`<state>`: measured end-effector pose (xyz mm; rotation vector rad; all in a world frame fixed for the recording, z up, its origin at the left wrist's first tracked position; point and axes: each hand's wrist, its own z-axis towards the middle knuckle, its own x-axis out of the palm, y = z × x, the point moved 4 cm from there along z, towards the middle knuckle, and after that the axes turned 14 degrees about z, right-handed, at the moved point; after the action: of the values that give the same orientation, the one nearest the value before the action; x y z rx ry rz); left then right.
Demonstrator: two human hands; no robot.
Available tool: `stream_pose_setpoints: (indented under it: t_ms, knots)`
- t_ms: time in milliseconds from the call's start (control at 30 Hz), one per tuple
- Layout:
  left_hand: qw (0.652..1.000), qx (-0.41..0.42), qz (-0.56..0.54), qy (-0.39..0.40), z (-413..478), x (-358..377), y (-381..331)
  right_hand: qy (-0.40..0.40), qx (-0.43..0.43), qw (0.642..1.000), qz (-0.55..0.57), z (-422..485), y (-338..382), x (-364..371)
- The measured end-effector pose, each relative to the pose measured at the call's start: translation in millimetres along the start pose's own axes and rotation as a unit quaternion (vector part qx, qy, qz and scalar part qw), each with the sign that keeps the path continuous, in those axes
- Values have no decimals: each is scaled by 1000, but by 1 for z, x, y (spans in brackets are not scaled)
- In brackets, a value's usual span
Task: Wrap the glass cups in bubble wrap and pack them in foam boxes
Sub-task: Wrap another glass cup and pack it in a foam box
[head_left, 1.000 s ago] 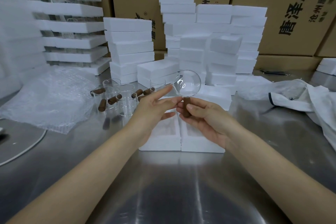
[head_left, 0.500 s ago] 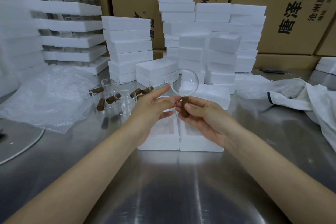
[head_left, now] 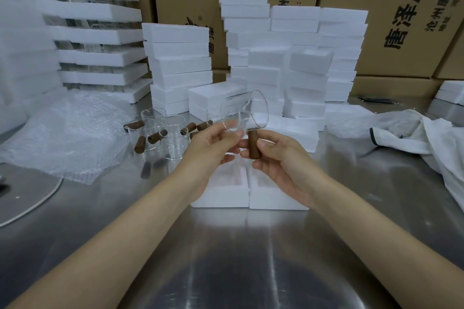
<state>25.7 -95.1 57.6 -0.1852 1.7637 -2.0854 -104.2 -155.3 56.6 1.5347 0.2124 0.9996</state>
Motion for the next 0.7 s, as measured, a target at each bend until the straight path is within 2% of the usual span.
stream_pose_setpoints:
  t_ms: [300,400,700]
  knots:
    - [999,7,7,-36,0,-3,1,-31,-44,998,32,1,-1,-7]
    - [999,3,2,-50,0,-4,2,-32,-27,998,53,1,0,-9]
    - [999,14,-32,-22,-1,-1,-2,-6,-12,1000,2,2,-2,-5]
